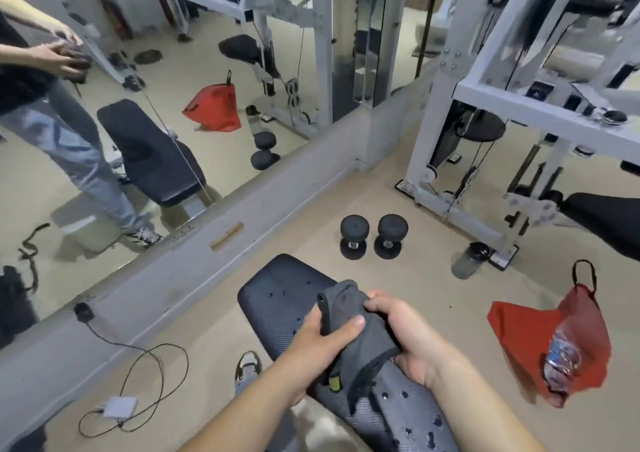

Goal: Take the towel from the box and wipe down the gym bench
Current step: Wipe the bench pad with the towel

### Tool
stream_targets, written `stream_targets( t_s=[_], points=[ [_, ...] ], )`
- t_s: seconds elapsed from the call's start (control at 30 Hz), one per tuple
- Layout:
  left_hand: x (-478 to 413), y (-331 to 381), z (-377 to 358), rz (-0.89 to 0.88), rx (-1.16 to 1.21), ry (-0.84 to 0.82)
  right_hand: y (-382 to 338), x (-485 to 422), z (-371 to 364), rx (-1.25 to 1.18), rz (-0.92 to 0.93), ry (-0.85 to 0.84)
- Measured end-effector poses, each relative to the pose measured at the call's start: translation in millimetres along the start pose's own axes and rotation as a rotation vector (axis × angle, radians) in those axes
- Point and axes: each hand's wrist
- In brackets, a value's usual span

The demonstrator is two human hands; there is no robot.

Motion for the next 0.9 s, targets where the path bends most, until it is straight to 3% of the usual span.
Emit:
stream_targets(
  t_s=[0.2,0.33,0.47,0.7,0.77,0.9],
  points=[
    [-133.6,6.8,120.7,0.006,-0.184,-0.028,-15.6,-135.1,-82.7,0.141,-0.062,0.086],
    [-206.0,-7.7,187.8,0.037,-0.326,0.075,7.6,-217.6,-99.8,0.327,-0.084,0.304],
    [-264.3,-37.5,236.6,-0.005,-0.594,0.094,65.8,-291.5,-81.2,0.530,-0.082,0.434],
    [-383.9,-111.2,261.8,-0.407,-1.148,0.196,156.6,-409.7,-23.3,0.981,0.149,0.504],
    [-417.1,-157.8,266.0,-0.433,-1.388,0.200,178.6,-440.9,-4.2,1.114,0.208,0.542],
    [-456.3,-222.3,265.6,-0.474,-1.532,0.168,216.4,-494.4,23.2,1.243,0.112,0.577]
  ],
)
Point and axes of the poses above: each hand's wrist, its own x-axis away from the middle knuckle, its own z-axis out of the back of the hand, y = z × x, and after that the axes turned 8 degrees about x, right-handed
